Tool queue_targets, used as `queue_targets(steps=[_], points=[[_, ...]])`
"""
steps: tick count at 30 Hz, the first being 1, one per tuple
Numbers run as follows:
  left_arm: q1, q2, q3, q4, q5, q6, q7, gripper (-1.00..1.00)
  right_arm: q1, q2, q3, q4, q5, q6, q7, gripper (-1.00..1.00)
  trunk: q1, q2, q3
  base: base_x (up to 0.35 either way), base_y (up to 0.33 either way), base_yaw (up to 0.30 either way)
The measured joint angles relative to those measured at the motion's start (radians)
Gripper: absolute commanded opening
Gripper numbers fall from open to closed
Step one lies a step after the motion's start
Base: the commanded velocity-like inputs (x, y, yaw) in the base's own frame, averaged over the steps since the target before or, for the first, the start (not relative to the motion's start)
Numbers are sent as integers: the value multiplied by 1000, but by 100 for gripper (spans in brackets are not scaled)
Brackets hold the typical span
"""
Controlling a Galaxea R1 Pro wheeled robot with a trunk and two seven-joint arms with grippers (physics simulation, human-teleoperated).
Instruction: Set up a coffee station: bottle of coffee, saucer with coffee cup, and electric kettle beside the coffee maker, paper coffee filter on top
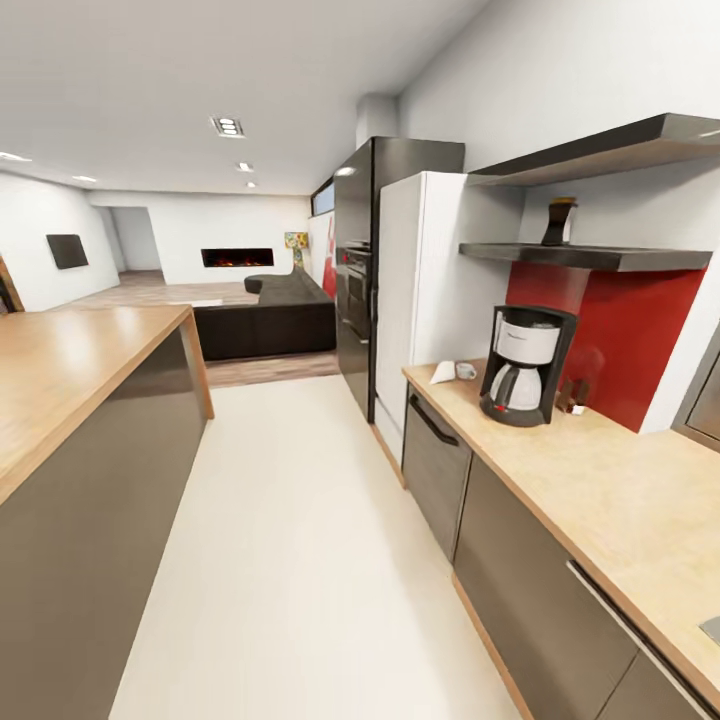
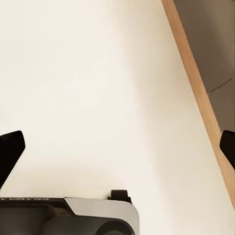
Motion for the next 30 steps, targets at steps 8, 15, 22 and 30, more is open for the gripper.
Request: queue_targets(steps=[8,15,22,30], points=[[0,0,0,0,-1,0,0,100,0,-4,1,2,3,0,1,100,0,0,0,336,0,6],[0,0,0,0,-1,0,0,100,0,-4,2,2,3,0,0,100,0,0,0,336,0,0],[0,0,0,0,-1,0,0,100,0,-4,1,2,3,0,0,100,0,0,0,336,0,0],[0,0,0,0,-1,0,0,100,0,-4,1,2,3,0,0,100,0,0,0,336,6,0]])
